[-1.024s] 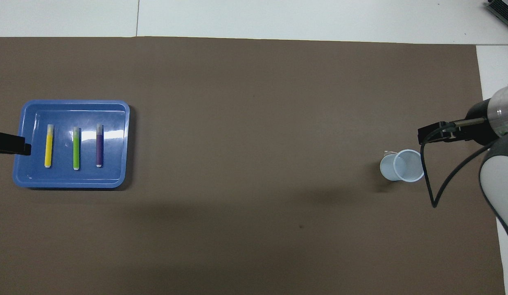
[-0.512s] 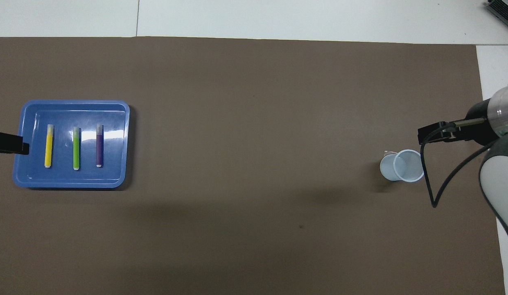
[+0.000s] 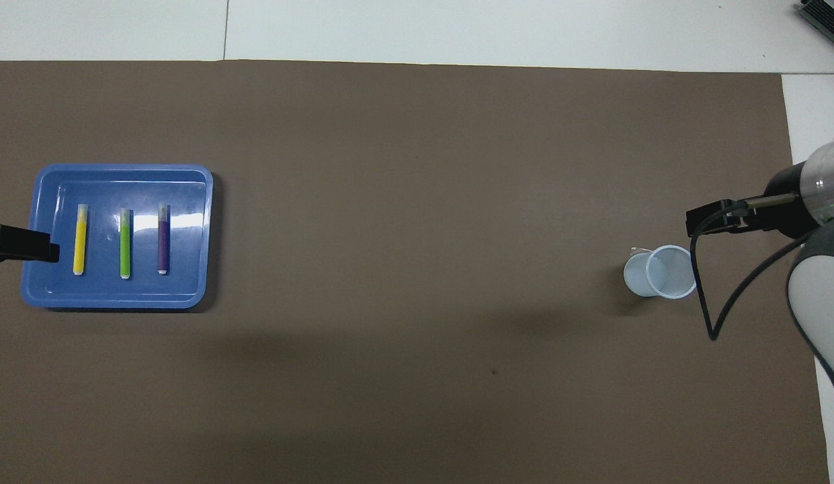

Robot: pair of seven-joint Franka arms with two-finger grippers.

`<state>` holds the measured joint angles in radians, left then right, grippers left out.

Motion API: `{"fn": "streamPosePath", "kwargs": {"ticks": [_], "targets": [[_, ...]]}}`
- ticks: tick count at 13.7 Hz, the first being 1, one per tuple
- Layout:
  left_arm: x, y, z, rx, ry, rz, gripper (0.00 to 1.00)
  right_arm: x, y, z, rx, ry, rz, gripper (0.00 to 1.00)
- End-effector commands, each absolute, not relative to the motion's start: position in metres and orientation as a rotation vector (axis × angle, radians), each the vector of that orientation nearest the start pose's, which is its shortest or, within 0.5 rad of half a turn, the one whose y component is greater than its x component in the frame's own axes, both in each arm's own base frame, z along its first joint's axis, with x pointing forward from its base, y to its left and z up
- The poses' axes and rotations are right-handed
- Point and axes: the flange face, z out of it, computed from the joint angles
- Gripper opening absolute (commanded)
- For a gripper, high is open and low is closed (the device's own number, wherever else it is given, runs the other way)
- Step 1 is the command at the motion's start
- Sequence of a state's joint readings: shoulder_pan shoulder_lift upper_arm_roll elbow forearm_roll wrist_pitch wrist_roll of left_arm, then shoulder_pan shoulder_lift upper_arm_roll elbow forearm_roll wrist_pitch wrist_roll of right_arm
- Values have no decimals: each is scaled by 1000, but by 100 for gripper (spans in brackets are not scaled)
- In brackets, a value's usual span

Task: Transfer and insert pens with both arms

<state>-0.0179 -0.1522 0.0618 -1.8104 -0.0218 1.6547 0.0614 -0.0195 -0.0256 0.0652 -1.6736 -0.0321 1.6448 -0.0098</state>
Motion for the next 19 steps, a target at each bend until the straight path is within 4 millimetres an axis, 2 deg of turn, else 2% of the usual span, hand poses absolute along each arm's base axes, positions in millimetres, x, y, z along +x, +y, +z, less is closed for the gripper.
{"fn": "streamPosePath", "kwargs": {"ticks": [1,4,6,10,13,19], "targets": [[501,18,575,-3194,28,-11,100,545,18,599,-3177,-111,5,100],[505,14,543,-3198,27,-35,100,545,18,599,-3177,-111,5,100],[515,14,523,-3200,29,-16,100,545,18,599,-3177,-111,5,100],[544,13,470,-3211,7,-18,100,545,18,599,-3177,-111,5,100],[549,14,430,-3209,-4,-47,99,545,18,599,-3177,-111,2,100],[570,12,372,-3238,-63,-71,99,545,18,599,-3177,-111,5,100]]}}
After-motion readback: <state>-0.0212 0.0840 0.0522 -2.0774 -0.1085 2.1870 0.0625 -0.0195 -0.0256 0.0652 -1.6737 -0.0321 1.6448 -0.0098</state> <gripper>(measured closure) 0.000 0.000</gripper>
